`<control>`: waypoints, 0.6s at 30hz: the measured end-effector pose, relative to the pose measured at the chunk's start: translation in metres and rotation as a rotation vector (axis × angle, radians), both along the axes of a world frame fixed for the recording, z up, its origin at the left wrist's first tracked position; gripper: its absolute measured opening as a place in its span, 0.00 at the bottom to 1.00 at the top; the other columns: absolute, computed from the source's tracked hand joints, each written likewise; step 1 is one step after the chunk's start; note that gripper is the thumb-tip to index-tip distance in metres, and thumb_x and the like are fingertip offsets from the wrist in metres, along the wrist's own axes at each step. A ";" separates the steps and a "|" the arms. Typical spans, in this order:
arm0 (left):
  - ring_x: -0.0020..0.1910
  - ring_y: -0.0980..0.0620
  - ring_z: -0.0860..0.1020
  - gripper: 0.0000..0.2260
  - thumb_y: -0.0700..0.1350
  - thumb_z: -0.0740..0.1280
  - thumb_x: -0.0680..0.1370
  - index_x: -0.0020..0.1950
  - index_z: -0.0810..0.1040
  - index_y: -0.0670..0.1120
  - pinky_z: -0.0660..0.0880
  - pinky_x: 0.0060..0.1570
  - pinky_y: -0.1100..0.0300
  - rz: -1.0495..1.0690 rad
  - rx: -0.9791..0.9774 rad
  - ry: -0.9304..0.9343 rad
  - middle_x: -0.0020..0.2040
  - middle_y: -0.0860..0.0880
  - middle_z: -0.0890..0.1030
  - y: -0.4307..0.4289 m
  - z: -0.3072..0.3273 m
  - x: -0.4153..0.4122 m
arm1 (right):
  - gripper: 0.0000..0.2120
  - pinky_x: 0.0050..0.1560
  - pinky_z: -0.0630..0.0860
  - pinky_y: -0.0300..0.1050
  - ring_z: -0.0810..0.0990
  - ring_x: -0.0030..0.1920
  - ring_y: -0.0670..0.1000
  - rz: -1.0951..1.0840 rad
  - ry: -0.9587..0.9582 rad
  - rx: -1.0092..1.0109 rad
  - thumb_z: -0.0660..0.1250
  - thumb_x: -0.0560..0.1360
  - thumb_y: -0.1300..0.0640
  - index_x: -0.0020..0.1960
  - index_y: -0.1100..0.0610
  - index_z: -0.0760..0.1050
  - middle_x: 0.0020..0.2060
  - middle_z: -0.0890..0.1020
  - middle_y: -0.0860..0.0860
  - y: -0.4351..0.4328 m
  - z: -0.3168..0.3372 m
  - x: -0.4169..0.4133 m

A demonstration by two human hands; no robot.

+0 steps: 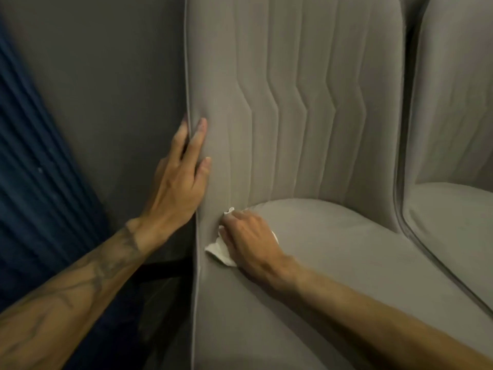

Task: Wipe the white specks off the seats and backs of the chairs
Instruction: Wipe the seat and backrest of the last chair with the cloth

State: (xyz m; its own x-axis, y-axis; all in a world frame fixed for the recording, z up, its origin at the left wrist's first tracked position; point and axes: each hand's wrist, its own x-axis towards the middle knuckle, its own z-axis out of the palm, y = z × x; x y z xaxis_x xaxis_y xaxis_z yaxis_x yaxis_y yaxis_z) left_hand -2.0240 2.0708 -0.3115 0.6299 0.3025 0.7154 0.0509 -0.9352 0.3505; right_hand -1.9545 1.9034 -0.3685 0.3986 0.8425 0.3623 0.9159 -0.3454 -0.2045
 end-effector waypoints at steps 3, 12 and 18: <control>0.78 0.42 0.64 0.27 0.53 0.55 0.86 0.85 0.53 0.54 0.73 0.67 0.37 -0.003 0.013 0.028 0.84 0.46 0.54 0.001 0.002 -0.006 | 0.10 0.50 0.71 0.49 0.76 0.47 0.56 0.234 0.115 -0.001 0.60 0.83 0.52 0.49 0.56 0.76 0.46 0.80 0.53 -0.023 0.007 -0.016; 0.73 0.44 0.68 0.28 0.49 0.57 0.86 0.86 0.52 0.51 0.77 0.63 0.42 -0.042 0.017 0.009 0.85 0.47 0.50 -0.001 -0.012 -0.015 | 0.13 0.54 0.70 0.55 0.76 0.52 0.61 -0.195 -0.014 -0.028 0.57 0.83 0.50 0.52 0.57 0.76 0.50 0.79 0.56 -0.004 -0.001 0.034; 0.72 0.47 0.70 0.27 0.46 0.58 0.87 0.85 0.55 0.46 0.76 0.65 0.44 -0.051 0.012 0.068 0.85 0.42 0.52 -0.001 -0.008 -0.020 | 0.14 0.56 0.71 0.54 0.77 0.52 0.62 -0.182 0.173 -0.014 0.57 0.84 0.52 0.60 0.59 0.76 0.53 0.80 0.58 0.012 0.001 -0.007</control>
State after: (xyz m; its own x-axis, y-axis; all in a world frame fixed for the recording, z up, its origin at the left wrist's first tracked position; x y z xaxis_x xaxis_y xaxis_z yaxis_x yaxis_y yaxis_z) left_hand -2.0444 2.0700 -0.3199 0.6914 0.2602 0.6740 0.0263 -0.9414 0.3363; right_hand -1.9610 1.9150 -0.3677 0.5996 0.7554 0.2641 0.7899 -0.5058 -0.3466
